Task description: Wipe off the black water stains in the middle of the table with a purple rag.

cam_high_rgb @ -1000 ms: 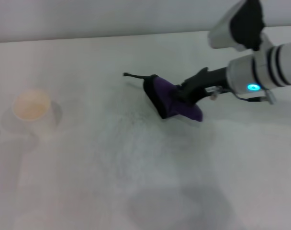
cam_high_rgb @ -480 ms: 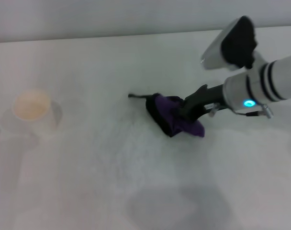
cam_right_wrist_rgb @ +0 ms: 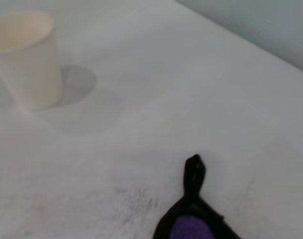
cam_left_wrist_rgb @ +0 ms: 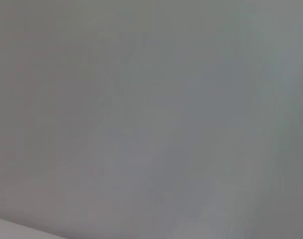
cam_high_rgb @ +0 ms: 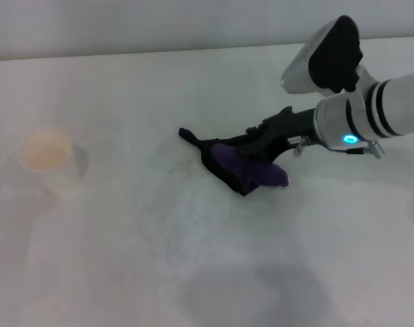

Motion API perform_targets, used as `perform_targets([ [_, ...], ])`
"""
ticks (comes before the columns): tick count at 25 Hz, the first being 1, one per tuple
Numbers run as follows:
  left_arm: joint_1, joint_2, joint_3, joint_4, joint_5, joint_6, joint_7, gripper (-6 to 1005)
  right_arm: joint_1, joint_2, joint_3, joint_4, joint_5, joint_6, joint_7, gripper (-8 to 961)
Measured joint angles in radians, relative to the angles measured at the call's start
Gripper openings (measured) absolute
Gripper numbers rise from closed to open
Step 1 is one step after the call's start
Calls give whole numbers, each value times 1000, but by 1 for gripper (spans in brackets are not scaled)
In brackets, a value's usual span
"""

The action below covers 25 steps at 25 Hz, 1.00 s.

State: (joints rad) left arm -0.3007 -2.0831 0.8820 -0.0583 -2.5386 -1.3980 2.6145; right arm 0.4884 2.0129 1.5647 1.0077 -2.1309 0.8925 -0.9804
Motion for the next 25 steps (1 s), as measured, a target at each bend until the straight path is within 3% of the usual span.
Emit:
perform_targets([
  [4, -1, 0, 0, 0, 0, -1, -1, 879, -4, 1, 63, 5, 35, -8, -3, 340],
  [7, -5, 0, 0, 1, 0, -1, -1, 880, -14, 0, 141, -4, 145, -25, -42, 395],
  [10, -9, 0, 0, 2, 0, 1, -2, 880, -36, 0, 206, -22, 321, -27, -166, 544],
  [18, -12, 0, 0, 2, 0, 6, -2, 879, -89, -2, 327, -283, 1059, 82, -724, 870],
  [25, -13, 0, -2, 2, -2, 6, 1, 880, -100, 9, 344, -549, 1471, 160, -1333, 876],
])
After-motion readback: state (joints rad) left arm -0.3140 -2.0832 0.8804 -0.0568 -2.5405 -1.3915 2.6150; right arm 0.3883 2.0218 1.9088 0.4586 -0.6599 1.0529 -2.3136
